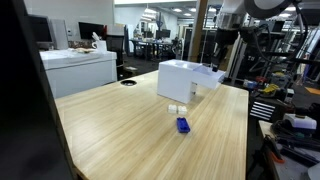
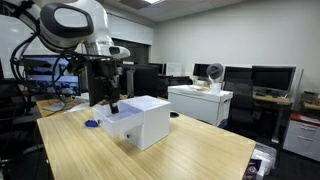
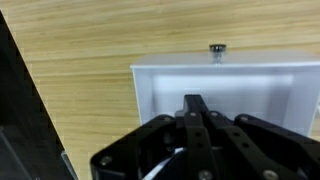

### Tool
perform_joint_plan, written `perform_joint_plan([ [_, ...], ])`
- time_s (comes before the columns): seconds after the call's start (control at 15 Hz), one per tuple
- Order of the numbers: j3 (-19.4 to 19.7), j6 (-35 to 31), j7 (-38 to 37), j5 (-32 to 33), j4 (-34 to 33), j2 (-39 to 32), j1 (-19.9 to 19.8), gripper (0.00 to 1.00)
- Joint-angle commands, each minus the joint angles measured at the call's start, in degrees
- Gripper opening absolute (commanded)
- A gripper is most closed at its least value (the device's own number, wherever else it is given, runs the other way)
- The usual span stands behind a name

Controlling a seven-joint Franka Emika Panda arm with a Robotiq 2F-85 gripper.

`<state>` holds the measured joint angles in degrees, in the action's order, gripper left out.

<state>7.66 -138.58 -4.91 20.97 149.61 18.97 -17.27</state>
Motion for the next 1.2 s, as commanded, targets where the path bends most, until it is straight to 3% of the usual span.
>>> perform_joint_plan([
  [0.0, 0.76, -6.74, 0.34, -2.01, 1.62, 2.66, 1.49, 0.01],
  [0.4, 2.33, -7.94, 6.13, -15.56, 2.14, 4.25, 8.07, 0.01],
  [0.87, 1.73, -9.02, 12.01, -22.23, 4.44, 4.71, 14.51, 0.01],
  [0.93, 1.12, -9.68, 11.63, -21.66, 4.89, 4.04, 14.59, 0.26],
  [1.13, -0.71, -11.44, 9.59, -19.35, 6.10, 2.51, 14.07, 0.40],
])
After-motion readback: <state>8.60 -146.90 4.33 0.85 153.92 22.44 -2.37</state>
